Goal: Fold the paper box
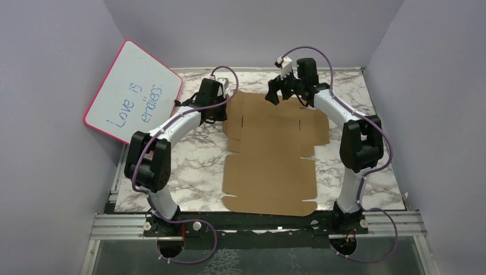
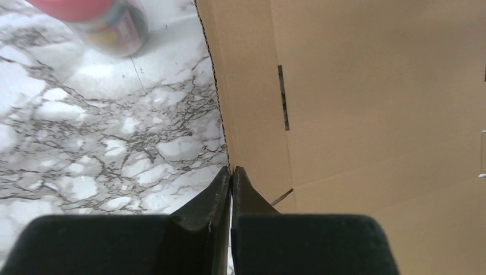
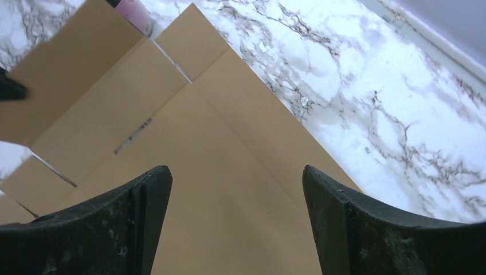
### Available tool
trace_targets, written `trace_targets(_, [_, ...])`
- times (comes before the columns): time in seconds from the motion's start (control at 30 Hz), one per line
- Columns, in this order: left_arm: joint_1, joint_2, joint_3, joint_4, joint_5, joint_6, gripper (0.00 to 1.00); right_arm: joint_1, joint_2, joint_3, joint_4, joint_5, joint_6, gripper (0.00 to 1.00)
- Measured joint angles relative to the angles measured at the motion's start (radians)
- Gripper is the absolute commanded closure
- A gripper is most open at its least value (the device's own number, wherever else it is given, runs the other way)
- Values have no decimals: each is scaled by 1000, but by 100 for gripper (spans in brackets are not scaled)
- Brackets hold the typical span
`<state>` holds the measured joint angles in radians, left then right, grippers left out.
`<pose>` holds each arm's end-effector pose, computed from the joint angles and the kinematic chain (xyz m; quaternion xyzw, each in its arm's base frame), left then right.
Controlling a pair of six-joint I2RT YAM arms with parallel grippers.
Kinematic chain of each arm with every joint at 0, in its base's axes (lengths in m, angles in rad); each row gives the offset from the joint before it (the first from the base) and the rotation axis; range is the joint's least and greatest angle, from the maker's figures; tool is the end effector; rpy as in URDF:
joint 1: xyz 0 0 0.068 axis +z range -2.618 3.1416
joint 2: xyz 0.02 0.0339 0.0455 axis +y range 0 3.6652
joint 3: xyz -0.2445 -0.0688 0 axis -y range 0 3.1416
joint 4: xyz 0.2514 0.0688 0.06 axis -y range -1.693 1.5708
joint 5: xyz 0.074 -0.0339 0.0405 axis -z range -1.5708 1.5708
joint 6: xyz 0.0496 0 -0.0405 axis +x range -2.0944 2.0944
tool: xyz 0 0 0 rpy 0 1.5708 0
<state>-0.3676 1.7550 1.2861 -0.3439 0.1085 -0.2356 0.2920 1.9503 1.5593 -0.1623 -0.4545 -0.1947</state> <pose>0.3722 -0.1491 0.2042 0.0812 0.9243 -0.1578 0.3378 0.4407 0.1552 0.2380 -0.3115 0.7994 0.2196 0.4644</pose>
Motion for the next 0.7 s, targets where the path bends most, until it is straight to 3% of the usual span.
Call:
trace_targets(0.23, [-8,-85,0,1,-4,74,99,-29,46,89,-106,-100,-205,9])
trace_targets(0.7, [-14,-184,-21,30,6,171,100,-135,243,380,-333,-316,-418,13])
